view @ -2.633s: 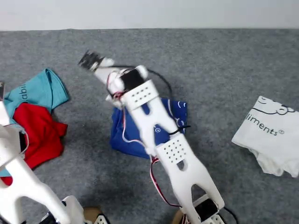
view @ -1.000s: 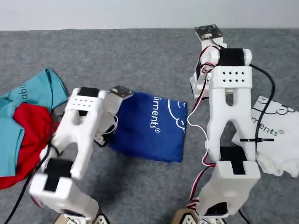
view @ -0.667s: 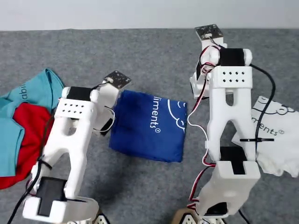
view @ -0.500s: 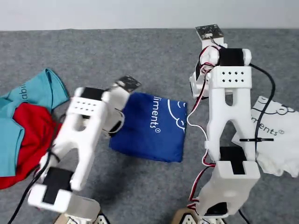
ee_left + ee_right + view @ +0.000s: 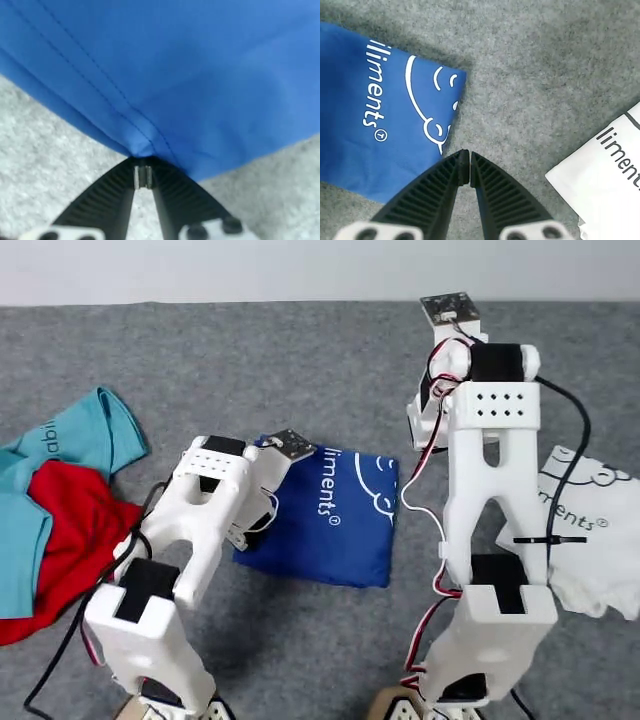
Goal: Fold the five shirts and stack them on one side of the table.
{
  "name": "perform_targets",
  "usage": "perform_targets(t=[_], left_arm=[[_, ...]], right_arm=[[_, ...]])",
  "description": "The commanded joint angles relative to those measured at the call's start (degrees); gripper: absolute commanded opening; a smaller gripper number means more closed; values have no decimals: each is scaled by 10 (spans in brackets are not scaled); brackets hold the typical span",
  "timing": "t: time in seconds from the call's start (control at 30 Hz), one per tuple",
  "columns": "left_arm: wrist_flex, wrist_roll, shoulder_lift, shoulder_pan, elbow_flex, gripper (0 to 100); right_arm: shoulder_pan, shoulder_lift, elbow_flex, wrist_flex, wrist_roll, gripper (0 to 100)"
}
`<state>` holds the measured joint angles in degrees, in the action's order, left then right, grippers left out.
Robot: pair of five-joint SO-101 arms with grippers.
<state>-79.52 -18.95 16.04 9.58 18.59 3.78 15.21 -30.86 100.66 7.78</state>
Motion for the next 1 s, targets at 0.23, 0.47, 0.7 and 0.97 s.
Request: perform_targets(t=[0.23, 0.47, 0.7, 0.97], left_arm=[[-62, -2, -189, -2, 0, 6], [-88, 0, -305, -22, 0, 6], [-139, 11, -403, -171, 0, 6], [-171, -14, -491, -305, 6, 6]], right_arm=[[-4, -59, -2, 23, -7, 9], [-3, -98, 71, 24, -8, 9], [13, -221, 273, 23, -119, 9], [80, -287, 403, 2, -338, 10]])
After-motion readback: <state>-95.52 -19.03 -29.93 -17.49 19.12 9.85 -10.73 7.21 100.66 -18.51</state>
